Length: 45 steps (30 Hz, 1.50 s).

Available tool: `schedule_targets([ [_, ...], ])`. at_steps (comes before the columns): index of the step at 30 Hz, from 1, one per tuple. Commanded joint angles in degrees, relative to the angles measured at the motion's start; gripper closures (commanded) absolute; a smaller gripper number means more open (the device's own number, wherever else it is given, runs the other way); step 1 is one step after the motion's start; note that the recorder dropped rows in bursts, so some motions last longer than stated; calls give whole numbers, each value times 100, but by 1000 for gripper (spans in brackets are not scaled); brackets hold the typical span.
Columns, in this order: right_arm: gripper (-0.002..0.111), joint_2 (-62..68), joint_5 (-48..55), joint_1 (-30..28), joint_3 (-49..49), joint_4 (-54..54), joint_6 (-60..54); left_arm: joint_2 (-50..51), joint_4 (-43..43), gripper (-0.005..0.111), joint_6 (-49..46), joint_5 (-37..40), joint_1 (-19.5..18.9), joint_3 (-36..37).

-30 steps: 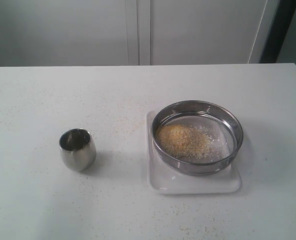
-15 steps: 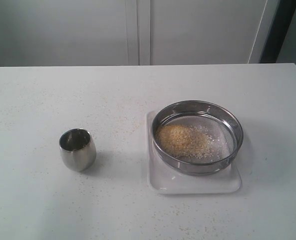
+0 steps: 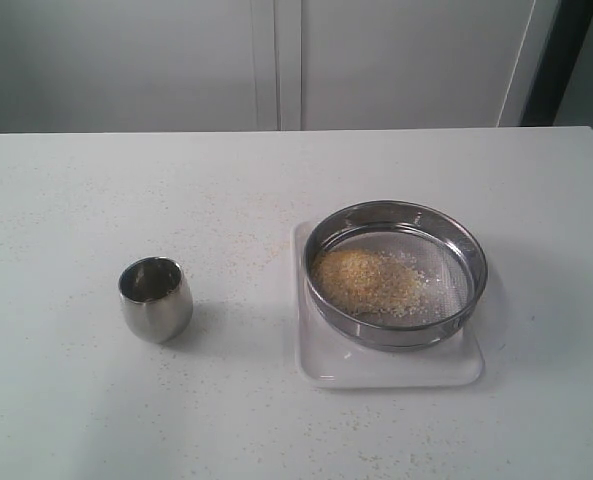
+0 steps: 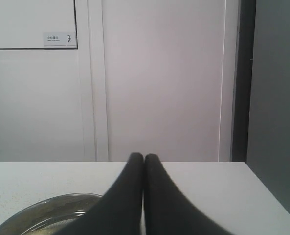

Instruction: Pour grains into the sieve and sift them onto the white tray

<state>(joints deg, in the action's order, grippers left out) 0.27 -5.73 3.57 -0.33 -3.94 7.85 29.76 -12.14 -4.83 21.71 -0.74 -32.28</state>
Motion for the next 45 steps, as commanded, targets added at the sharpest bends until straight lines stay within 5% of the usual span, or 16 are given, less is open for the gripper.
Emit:
schedule_targets([
  [1, 108, -27, -57, -4, 33, -56, -55, -47, -20, 107, -10, 20, -10, 29],
  [9, 108, -27, 66, -4, -256, -68, -301, -47, -20, 107, -10, 20, -10, 29],
  [21, 108, 107, 1712, -4, -1322, -68, -358, -47, -20, 107, -10, 20, -10, 29],
  [45, 108, 4982, 4000, -4, -4043, 716, -276, -47, -20, 107, -10, 20, -10, 29],
])
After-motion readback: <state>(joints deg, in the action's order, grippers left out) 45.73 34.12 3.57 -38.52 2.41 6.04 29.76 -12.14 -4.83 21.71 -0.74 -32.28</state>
